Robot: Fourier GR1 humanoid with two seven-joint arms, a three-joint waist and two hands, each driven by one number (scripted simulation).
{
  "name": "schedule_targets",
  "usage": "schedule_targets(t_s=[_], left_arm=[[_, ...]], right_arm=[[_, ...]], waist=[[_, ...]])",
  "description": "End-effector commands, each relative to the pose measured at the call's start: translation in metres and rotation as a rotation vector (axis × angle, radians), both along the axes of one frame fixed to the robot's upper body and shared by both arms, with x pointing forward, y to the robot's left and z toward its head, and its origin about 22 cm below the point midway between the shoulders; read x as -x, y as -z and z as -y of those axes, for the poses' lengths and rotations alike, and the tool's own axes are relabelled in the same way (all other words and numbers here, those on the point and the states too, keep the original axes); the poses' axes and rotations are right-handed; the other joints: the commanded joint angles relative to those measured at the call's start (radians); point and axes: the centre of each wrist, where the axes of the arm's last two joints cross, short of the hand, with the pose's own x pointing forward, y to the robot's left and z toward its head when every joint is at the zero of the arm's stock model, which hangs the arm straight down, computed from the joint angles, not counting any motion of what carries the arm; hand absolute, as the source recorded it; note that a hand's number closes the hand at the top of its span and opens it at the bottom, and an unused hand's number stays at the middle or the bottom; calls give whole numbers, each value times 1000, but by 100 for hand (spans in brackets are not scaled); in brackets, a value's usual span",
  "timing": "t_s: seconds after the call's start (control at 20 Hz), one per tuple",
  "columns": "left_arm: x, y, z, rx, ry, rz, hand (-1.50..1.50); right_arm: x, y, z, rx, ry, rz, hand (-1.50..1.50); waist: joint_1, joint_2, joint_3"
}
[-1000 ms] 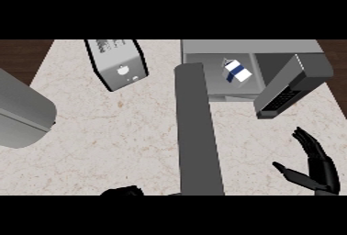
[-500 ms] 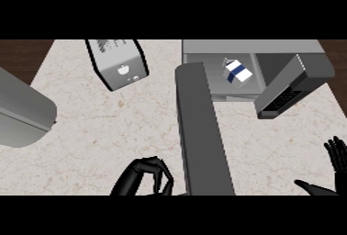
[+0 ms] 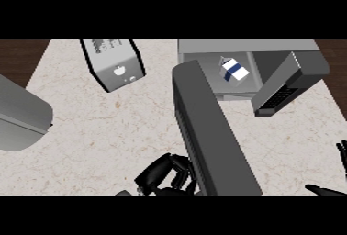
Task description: Pick up the milk, place it into the microwave and close the microwave
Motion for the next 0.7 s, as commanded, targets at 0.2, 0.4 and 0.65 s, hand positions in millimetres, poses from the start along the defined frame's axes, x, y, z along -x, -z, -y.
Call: schedule_targets(t_s=[0.2, 0.4, 0.65], left_arm=[[-3, 15, 42, -108, 168, 6, 150], [17, 15, 58, -15, 169, 60, 150], [3, 4, 67, 46, 111, 100, 150]], right_arm=[[-2, -4, 1, -84, -139, 139, -150], [-15, -19, 2, -79, -201, 162, -150], [-40, -28, -14, -90, -264, 194, -150]], waist=[[-16, 5, -1], [-30, 3, -3], [-68, 10, -5]])
